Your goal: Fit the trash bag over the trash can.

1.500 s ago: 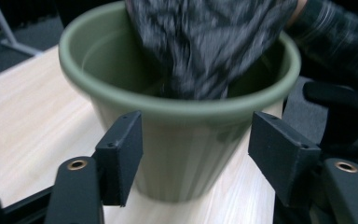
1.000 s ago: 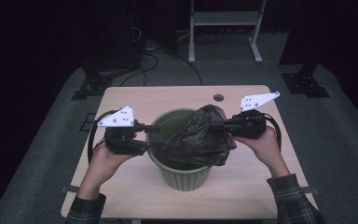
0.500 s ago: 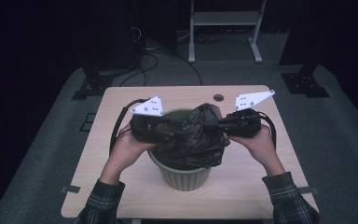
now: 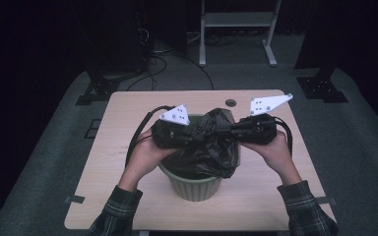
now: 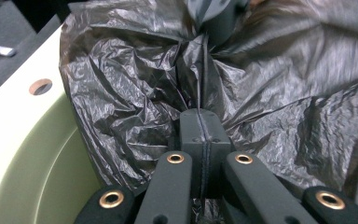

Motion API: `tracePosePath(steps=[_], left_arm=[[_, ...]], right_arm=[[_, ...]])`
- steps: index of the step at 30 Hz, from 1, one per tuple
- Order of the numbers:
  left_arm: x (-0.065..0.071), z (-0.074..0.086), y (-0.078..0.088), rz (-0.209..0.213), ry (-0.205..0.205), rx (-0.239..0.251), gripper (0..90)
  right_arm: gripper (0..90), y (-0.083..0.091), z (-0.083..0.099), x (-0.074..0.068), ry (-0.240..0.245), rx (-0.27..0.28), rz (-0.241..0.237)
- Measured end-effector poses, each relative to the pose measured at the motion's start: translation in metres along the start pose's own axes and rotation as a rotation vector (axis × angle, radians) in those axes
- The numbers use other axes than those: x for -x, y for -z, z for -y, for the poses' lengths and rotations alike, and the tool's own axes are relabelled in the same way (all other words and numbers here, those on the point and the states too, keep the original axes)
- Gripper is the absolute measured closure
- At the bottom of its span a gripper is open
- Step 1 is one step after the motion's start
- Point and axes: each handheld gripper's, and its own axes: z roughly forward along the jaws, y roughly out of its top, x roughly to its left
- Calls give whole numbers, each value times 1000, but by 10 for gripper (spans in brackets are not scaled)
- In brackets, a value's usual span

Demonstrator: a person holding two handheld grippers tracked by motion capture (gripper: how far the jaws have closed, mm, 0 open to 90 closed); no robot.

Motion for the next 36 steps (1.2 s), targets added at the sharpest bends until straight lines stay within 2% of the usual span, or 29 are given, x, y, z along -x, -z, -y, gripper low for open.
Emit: tracePosePath(steps=[3, 8, 12, 21, 26, 27, 29, 31, 36], left_arm=[[0, 4, 6, -28, 4, 7, 899], [-2, 9, 15, -32, 17, 24, 898], [-3, 11, 16, -27, 22, 26, 898], [-3, 13, 15, -27, 24, 26, 898], [-3, 13, 17, -28, 27, 31, 899], [-3, 13, 17, -29, 29, 32, 899], [-3, 14, 17, -28, 29, 36, 898], [-3, 14, 18, -28, 31, 37, 898], [-4, 16, 21, -32, 36, 44, 898]], right_arm=[[788, 9, 1, 0, -12, 20, 10], [744, 33, 6, 2, -36, 53, 47], [718, 41, 11, 5, -58, 51, 60], [670, 38, 16, 8, -90, 53, 44], [651, 35, 20, 11, -129, 62, 23], [663, 34, 20, 11, -133, 61, 19], [807, 31, 21, 10, -129, 45, 11], [900, 29, 22, 9, -117, 30, 13], [900, 26, 23, 8, -106, 6, 33]])
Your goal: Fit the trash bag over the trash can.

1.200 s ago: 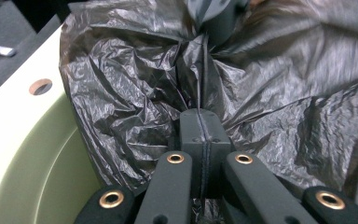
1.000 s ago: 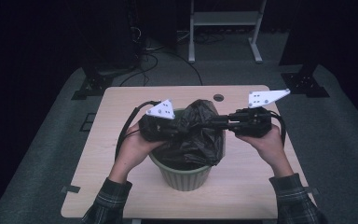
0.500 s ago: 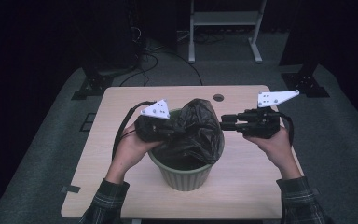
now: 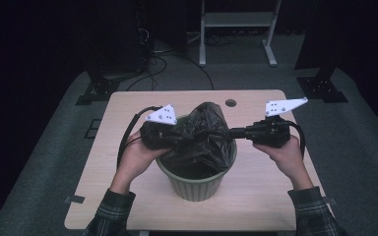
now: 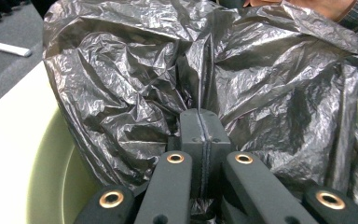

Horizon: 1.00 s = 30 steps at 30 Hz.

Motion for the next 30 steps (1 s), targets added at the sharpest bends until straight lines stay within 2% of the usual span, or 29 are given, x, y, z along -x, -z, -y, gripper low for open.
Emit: tracePosePath(steps=[6, 8, 11, 13, 15, 21, 23, 25, 27, 30], left_arm=[[-3, 6, 10, -19, 21, 28, 898], [-4, 7, 13, -12, 30, 40, 898], [-4, 8, 12, -9, 29, 32, 898], [-3, 7, 10, -13, 26, 30, 898], [-2, 7, 9, -8, 22, 31, 898], [-2, 7, 8, -4, 23, 31, 899], [-2, 7, 9, -3, 26, 34, 899], [-2, 8, 9, -2, 27, 37, 899], [-3, 8, 11, -3, 28, 39, 898], [-4, 10, 14, -7, 33, 50, 898]], right_arm=[[900, 11, 4, 2, -3, 0, 29], [900, 15, 6, 3, -4, 1, 36], [900, 19, 8, 5, -17, 28, 29], [794, 19, 6, 5, -24, 47, 20], [750, 16, 4, 6, -41, 64, -1], [618, 3, -2, 7, -57, 65, 12], [623, -2, -2, 9, -79, 66, -10], [751, -9, -2, 10, -82, 53, -27], [900, -13, -2, 7, -56, 34, -20], [900, -14, -2, 4, -34, 18, -13]])
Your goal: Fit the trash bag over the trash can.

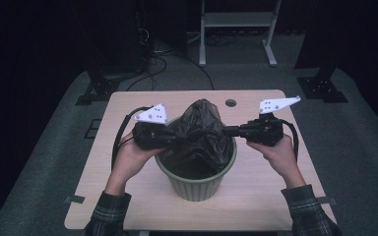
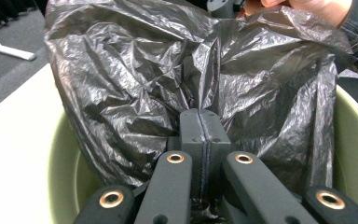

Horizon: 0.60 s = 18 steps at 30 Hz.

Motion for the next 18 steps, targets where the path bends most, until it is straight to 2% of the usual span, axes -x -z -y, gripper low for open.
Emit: tracePosePath(steps=[6, 10, 15, 18], left_arm=[[-2, 2, 9, -19, 11, 17, 899], [-4, 6, 14, -37, 19, 8, 899], [-7, 16, 22, -55, 37, 11, 899], [-7, 24, 28, -68, 53, 9, 899]], right_arm=[[900, 12, 1, -2, 18, -18, 45], [900, 25, 5, -1, 20, -20, 71], [900, 41, 13, 0, 13, -23, 95], [900, 48, 22, 0, 9, -44, 111]])
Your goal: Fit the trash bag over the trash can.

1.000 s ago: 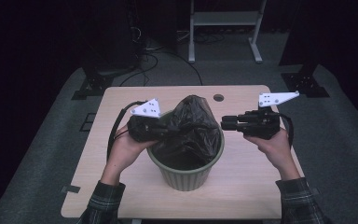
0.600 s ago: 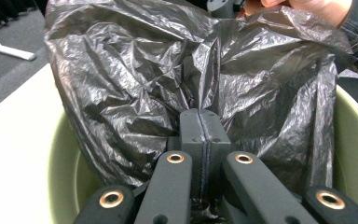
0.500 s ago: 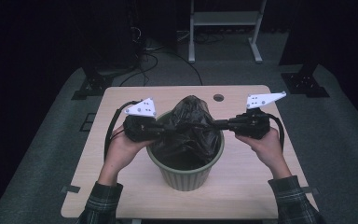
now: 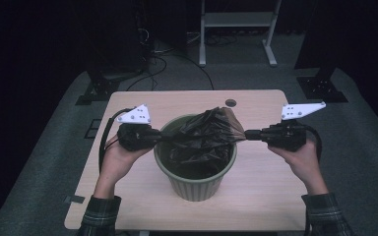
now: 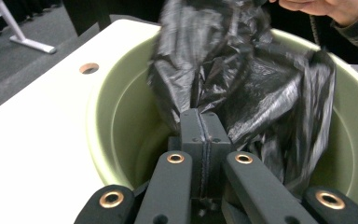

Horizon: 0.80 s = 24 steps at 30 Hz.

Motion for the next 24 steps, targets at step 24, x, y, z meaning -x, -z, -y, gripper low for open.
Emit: tracePosePath(steps=[24], left_arm=[[4, 10, -1, 25, 0, 3, 804]], right_arm=[[591, -43, -35, 14, -56, 75, 9]])
